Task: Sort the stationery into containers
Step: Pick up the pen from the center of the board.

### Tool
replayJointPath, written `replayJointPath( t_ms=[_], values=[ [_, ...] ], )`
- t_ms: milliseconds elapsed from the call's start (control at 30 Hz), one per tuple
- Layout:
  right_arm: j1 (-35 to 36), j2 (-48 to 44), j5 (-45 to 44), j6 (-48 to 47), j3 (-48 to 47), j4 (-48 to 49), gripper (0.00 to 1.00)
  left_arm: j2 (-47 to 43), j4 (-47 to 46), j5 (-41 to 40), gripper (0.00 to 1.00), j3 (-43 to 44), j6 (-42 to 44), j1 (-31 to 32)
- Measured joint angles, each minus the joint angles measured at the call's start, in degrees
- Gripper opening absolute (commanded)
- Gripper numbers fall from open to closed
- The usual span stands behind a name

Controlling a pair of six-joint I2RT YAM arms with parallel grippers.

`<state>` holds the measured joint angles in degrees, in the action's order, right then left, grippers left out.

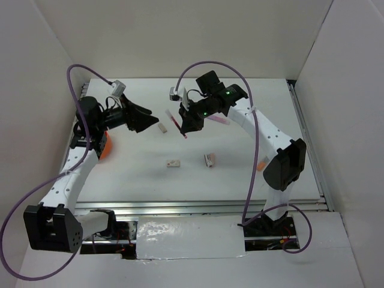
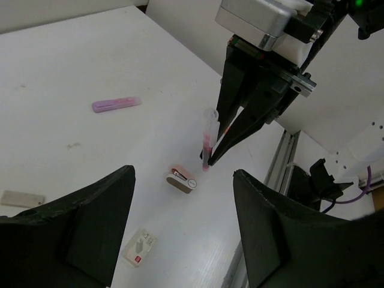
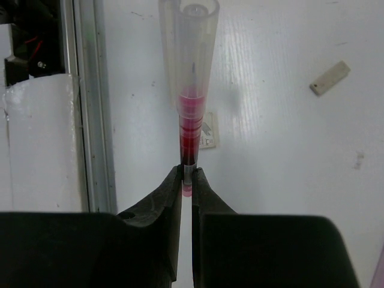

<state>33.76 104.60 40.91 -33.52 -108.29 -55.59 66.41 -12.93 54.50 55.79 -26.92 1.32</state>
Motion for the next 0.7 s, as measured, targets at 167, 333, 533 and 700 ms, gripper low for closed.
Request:
replayJointPath(
  t_ms=[167,333,533,700],
  values=[
    [1.2,0.0,0.5,2.3,0.0,0.5,0.00,1.1,0.9,-1.9,0.73,0.0,0.0,3.3],
    [1.7,0.0,0.3,3.3,0.0,0.6,0.00,2.6,1.3,-3.5,0.71,0.0,0.2,5.3],
    [3.3,0.4,-0.2,3.5,0.0,0.6,0.00,4.7,1.2,-3.7,0.65,1.0,-0.1,6.5],
    [3.8,1.0,-1.3,3.5,0.0,0.6,0.00,5.2,0.0,-3.6,0.50,1.1,-1.0,7.3]
  ],
)
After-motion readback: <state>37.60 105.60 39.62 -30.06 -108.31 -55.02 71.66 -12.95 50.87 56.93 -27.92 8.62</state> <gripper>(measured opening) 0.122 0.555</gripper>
